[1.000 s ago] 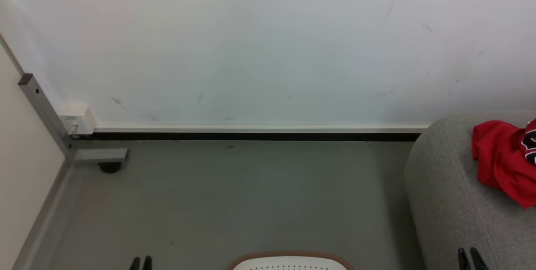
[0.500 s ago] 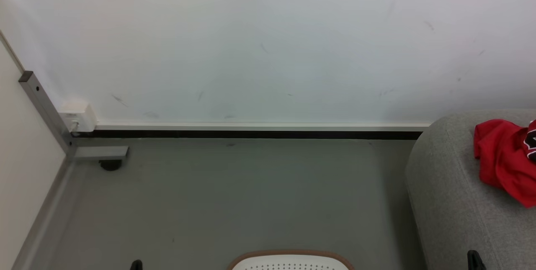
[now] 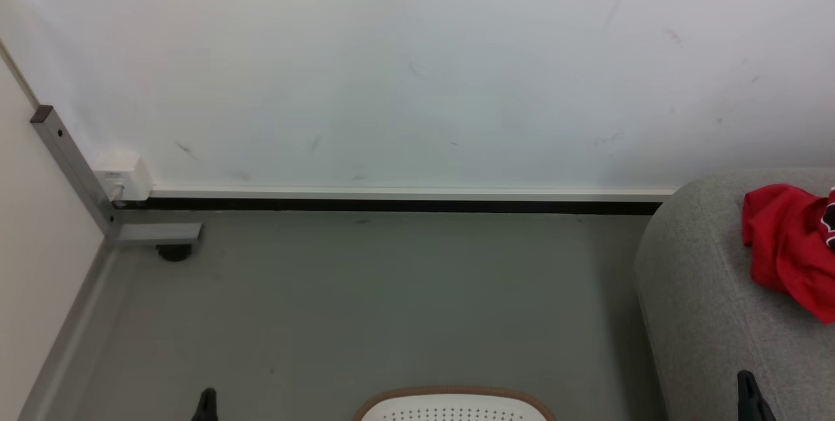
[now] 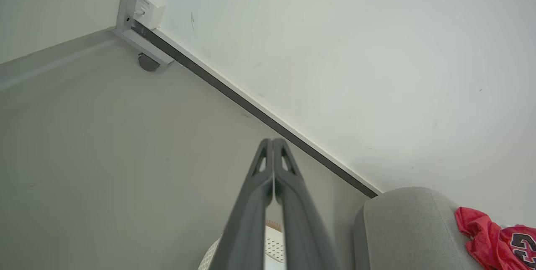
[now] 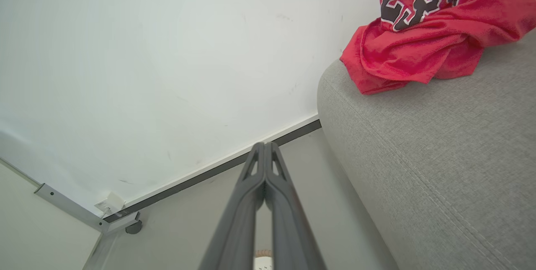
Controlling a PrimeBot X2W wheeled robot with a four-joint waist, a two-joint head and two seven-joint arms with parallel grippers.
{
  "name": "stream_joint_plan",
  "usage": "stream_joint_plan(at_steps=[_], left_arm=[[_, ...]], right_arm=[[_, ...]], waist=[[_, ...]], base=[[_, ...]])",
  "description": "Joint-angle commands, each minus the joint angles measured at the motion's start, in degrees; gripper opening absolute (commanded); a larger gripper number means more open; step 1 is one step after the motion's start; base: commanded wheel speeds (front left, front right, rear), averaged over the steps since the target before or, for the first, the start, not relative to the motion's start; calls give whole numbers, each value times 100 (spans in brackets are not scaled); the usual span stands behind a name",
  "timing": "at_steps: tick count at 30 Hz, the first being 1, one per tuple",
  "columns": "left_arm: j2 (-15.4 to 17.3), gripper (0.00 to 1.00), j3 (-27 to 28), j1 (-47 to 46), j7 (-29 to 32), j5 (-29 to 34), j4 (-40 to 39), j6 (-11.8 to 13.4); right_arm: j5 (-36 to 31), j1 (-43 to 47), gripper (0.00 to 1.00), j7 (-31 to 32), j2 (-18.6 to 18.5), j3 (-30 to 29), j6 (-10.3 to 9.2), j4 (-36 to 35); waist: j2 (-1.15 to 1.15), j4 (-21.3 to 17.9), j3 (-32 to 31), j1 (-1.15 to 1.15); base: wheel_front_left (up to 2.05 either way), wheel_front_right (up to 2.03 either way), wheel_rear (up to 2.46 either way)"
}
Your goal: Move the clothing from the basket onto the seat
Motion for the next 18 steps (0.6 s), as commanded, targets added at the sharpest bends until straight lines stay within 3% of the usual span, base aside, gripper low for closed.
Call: stream_joint_plan(at_steps=[1, 18], left_arm=[[33, 0, 35, -178, 57, -279, -90, -36], [25, 0, 122, -409, 404, -1597, -106, -102]], right_arm=[[289, -184, 0, 55, -54, -30, -3, -55], [1659, -437, 0, 408, -72, -67, -5, -31]], waist=[[0, 5, 7, 0], [0, 41, 65, 0]], base=[[0, 0, 0], [0, 0, 0]])
